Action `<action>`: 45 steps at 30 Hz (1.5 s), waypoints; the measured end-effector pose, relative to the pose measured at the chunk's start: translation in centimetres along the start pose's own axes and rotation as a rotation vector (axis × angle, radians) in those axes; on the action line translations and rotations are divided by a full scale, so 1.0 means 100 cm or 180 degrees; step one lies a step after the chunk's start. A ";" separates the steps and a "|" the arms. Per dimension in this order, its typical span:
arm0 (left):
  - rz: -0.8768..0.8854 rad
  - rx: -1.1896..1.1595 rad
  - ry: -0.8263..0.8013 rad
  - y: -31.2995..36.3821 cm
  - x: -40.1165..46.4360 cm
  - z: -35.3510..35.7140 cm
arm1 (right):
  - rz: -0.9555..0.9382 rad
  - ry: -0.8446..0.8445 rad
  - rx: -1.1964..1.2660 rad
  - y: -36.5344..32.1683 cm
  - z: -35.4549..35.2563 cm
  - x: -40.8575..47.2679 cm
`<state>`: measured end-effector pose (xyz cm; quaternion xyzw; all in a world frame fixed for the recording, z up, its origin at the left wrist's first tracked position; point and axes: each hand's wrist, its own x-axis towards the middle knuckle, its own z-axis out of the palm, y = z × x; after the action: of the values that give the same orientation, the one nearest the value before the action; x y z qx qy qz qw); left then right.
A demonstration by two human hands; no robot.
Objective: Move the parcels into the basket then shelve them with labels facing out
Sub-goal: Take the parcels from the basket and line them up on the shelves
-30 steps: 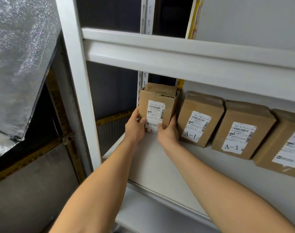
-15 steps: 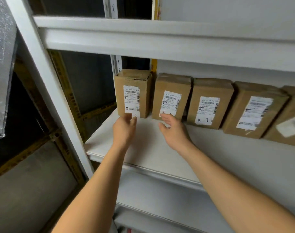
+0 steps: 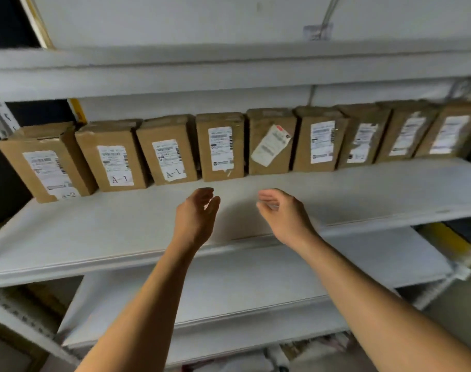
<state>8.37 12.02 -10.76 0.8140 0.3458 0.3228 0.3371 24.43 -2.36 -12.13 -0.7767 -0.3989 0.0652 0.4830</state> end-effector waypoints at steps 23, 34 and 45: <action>0.1627 -0.0403 -0.2830 0.215 -0.130 0.372 | 0.2465 0.2100 -0.0844 0.197 -0.290 -0.251; 0.2234 -0.0243 -0.4444 0.261 -0.319 0.474 | 0.3846 0.2933 -0.0687 0.230 -0.311 -0.458; 0.2131 0.0521 -0.5160 0.279 -0.530 0.557 | 0.4580 0.3063 -0.0196 0.307 -0.363 -0.651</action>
<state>31.03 -62.39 -36.13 0.8727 -0.2346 -0.2982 0.3071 15.38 -78.74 -36.19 -0.7963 0.4357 0.0083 0.4195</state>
